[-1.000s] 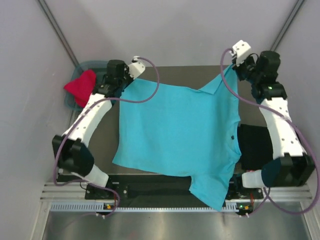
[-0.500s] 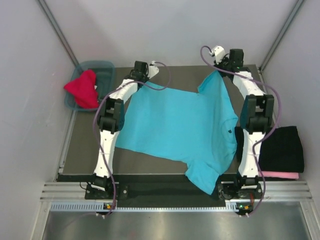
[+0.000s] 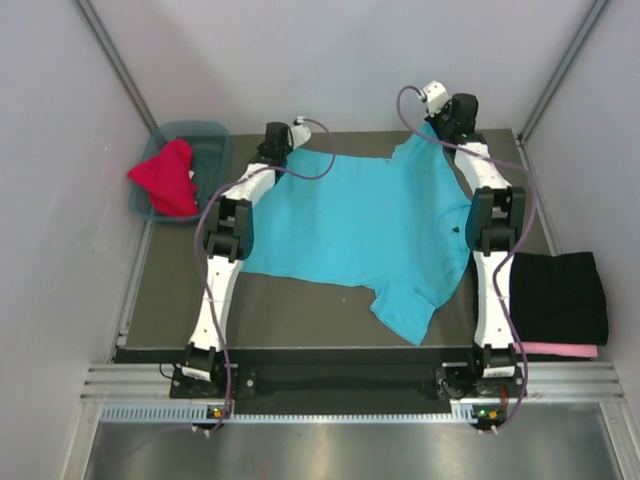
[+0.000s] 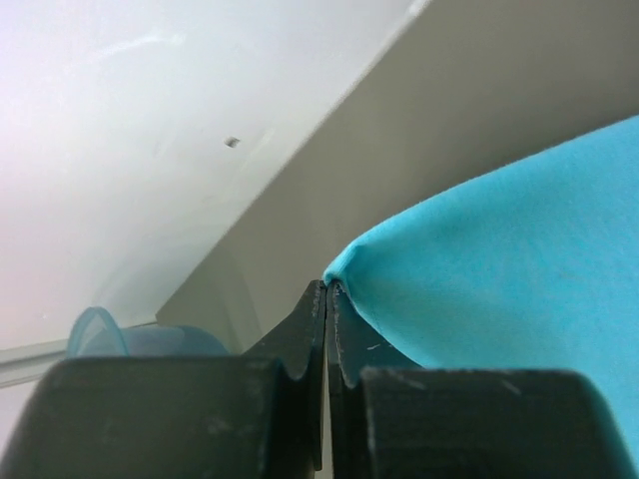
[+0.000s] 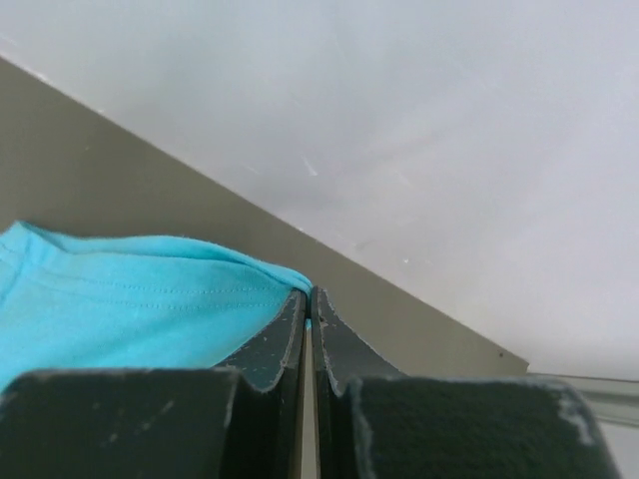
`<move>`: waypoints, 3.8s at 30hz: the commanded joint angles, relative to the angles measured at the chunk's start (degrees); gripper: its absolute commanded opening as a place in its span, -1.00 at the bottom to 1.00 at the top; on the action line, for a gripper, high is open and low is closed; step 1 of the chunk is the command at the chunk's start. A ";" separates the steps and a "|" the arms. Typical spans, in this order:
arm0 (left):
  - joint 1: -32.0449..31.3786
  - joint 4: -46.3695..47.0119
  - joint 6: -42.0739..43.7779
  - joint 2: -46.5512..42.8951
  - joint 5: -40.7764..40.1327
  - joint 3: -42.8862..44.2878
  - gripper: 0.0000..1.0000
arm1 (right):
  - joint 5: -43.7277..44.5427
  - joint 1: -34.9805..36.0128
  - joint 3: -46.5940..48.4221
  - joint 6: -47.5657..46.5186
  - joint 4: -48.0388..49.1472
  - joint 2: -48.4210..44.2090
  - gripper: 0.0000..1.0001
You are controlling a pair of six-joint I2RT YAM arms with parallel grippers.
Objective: Fold and stack the t-shirts
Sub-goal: Fold the tshirt
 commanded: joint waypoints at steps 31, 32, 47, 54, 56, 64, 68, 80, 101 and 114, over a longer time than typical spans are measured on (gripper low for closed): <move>2.36 -5.61 -12.41 -26.81 15.51 -20.33 -1.00 | -1.10 2.35 -31.50 -2.26 -8.79 -32.13 -1.00; 2.53 -5.44 -12.59 -27.86 15.69 -20.77 -1.00 | -1.10 2.35 -32.12 -2.26 -8.88 -33.01 -1.00; 4.12 -7.10 -13.82 -31.91 18.50 -24.12 -1.00 | -1.37 1.47 -40.38 -1.38 -9.14 -40.39 -1.00; 4.12 -7.81 -12.86 -33.23 18.68 -26.22 -1.00 | -1.54 0.77 -44.86 -1.12 -9.84 -45.14 -1.00; 4.12 -7.81 -12.59 -34.02 20.61 -27.10 -1.00 | -1.72 0.59 -45.74 -0.85 -10.28 -46.54 -1.00; 4.29 -7.54 -12.59 -37.35 21.22 -31.93 -1.00 | -2.24 0.51 -51.89 -0.15 -11.25 -51.64 -1.00; 4.38 -7.37 -12.33 -38.68 21.49 -34.57 -1.00 | -2.60 0.59 -55.15 0.29 -11.95 -54.28 -1.00; 4.73 -8.60 -11.36 -43.16 23.33 -41.34 -1.00 | -3.04 0.59 -64.02 1.17 -13.27 -61.93 -1.00; 5.35 -16.06 -12.05 -46.41 22.63 -50.31 -0.65 | -8.13 1.30 -73.43 0.38 -18.62 -66.85 -0.95; 6.14 -20.90 -17.34 -47.92 31.42 -45.24 -0.09 | -16.57 1.30 -56.78 1.96 -25.48 -53.26 -0.32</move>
